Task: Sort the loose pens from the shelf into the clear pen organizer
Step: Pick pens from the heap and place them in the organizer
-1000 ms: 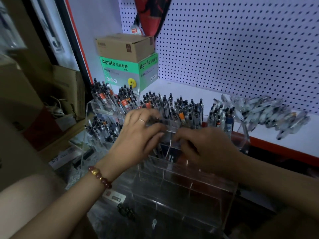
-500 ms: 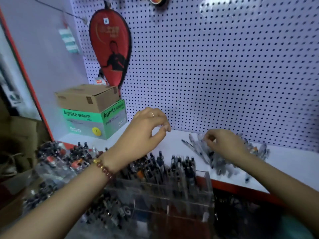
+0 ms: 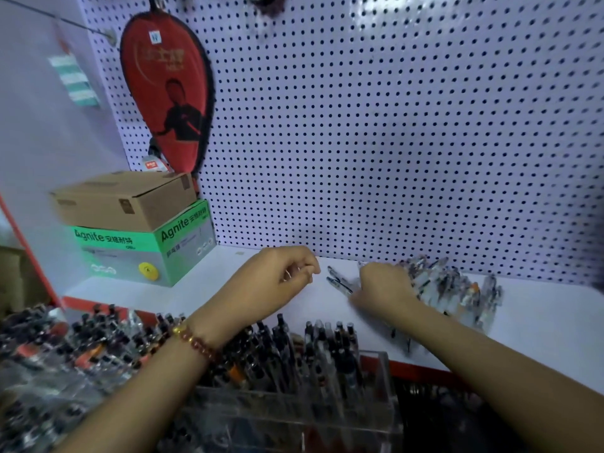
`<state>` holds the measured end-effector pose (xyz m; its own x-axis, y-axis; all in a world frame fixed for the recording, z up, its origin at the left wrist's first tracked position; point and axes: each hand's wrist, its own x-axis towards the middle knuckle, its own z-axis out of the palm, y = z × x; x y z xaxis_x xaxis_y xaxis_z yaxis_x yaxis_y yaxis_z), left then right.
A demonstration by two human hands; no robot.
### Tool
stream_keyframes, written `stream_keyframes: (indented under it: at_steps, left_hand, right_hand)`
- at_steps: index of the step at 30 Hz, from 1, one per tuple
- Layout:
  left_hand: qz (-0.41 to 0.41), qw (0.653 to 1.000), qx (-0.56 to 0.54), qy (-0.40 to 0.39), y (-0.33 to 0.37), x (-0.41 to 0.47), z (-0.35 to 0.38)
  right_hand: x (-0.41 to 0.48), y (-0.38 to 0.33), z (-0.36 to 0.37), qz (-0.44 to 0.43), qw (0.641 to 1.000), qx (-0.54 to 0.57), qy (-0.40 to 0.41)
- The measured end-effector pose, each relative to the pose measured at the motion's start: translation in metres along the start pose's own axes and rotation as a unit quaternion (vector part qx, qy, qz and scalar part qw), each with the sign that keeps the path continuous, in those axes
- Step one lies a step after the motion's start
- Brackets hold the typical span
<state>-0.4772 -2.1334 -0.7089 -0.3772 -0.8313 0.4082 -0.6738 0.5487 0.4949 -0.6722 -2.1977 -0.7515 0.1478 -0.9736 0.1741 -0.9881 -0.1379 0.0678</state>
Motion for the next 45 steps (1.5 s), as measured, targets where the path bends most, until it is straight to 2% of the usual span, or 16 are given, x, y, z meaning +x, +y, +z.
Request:
stream_keyframes:
  at_steps: [4,7,9,11,15,17,18,20,22,25,29,33,36,38,41,45]
  left_hand:
    - [-0.021,0.999,-0.037,0.018,-0.006,0.001,0.002]
    - [-0.032,0.995,-0.089,0.033,-0.009,0.001,0.002]
    - [-0.024,0.993,-0.11,0.047,-0.009,0.001,0.002]
    - [-0.011,0.988,-0.131,0.081,-0.007,0.002,0.001]
    - [0.023,0.974,-0.148,0.167,-0.005,0.001,-0.002]
    - [0.026,0.967,-0.172,0.188,-0.004,0.0,-0.004]
    - [0.021,0.965,-0.179,0.192,-0.003,0.001,-0.004]
    - [0.011,0.968,-0.167,0.189,-0.003,0.001,-0.003]
    - [0.011,0.973,-0.146,0.178,-0.004,0.001,-0.002]
    - [0.008,0.976,-0.142,0.165,-0.006,0.001,-0.001]
    - [0.009,0.98,-0.125,0.153,-0.01,0.001,0.0]
    - [0.017,0.98,-0.125,0.153,-0.007,0.0,-0.001]
    - [0.02,0.98,-0.131,0.146,-0.006,0.0,-0.001]
    - [0.01,0.979,-0.142,0.145,-0.006,0.0,-0.001]
    - [-0.007,0.973,-0.167,0.158,-0.005,0.0,-0.001]
    - [-0.021,0.971,-0.176,0.163,-0.001,0.001,-0.006]
  right_hand:
    - [0.006,0.005,-0.012,-0.021,0.995,0.019,0.097]
    - [0.004,0.004,-0.022,-0.037,0.942,0.278,0.183]
    - [-0.003,-0.005,-0.032,-0.084,0.877,0.454,0.129]
    - [-0.012,-0.017,-0.039,-0.145,0.827,0.539,0.074]
    - [-0.019,-0.031,-0.043,-0.21,0.789,0.573,0.07]
    - [-0.015,-0.025,-0.042,-0.212,0.803,0.554,0.067]
    - [-0.009,-0.016,-0.04,-0.201,0.837,0.503,0.075]
    - [0.002,0.003,-0.029,-0.164,0.936,0.303,0.077]
    - [0.006,0.016,-0.014,-0.13,0.981,0.142,0.029]
    - [0.004,0.013,0.002,-0.123,0.992,0.005,-0.037]
    - [0.007,0.01,0.009,-0.09,0.995,-0.037,-0.037]
    - [0.007,0.006,0.011,-0.079,0.997,0.008,-0.009]
    - [0.011,0.008,0.007,-0.04,0.984,0.163,0.052]
    - [0.013,0.01,0.0,-0.019,0.949,0.301,0.095]
    - [0.009,0.009,-0.019,-0.014,0.875,0.474,0.1]
    - [-0.014,-0.01,-0.061,-0.106,0.821,0.557,0.065]
